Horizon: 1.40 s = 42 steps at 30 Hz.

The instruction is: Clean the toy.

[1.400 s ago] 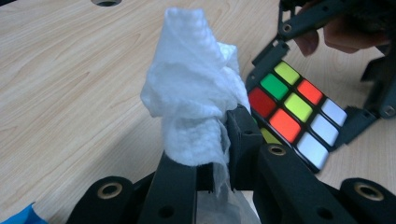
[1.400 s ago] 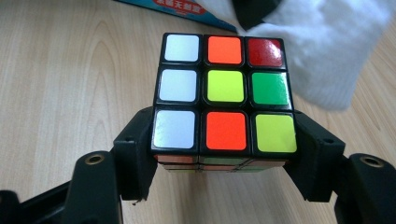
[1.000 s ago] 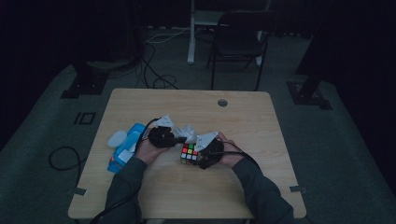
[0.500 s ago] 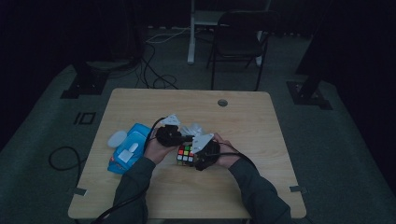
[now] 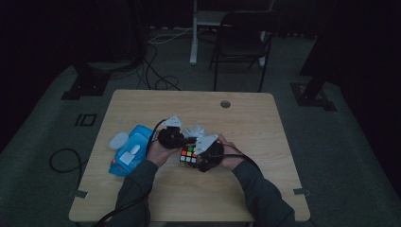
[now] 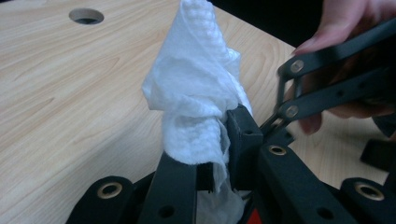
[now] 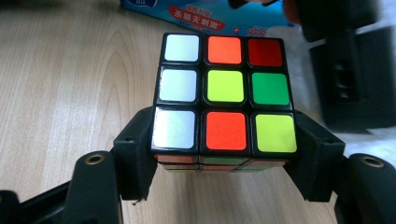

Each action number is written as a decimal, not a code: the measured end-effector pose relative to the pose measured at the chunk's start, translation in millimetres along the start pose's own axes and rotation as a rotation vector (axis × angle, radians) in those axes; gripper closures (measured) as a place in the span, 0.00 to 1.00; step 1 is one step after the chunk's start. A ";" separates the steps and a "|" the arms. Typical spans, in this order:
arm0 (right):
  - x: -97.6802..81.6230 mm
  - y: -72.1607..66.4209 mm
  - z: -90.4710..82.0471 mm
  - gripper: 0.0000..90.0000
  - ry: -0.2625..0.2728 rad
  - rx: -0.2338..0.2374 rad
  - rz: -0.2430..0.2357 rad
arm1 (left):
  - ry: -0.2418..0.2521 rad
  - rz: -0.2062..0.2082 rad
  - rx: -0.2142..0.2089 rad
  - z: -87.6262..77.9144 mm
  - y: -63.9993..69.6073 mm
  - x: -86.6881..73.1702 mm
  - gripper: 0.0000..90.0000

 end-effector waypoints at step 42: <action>-14.3 3.1 -5.2 0.38 -0.034 -0.016 0.003 | -0.025 -0.017 -0.015 -22.5 -17.6 -17.6 0.93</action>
Point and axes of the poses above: each handheld gripper's, and its own axes: z roughly forward along the jaws, x roughly out of its top, y roughly to its right, the point moved 8 cm from there along z, roughly forward along the jaws, and after that the axes turned 12 degrees about x, right-handed, at the moved point
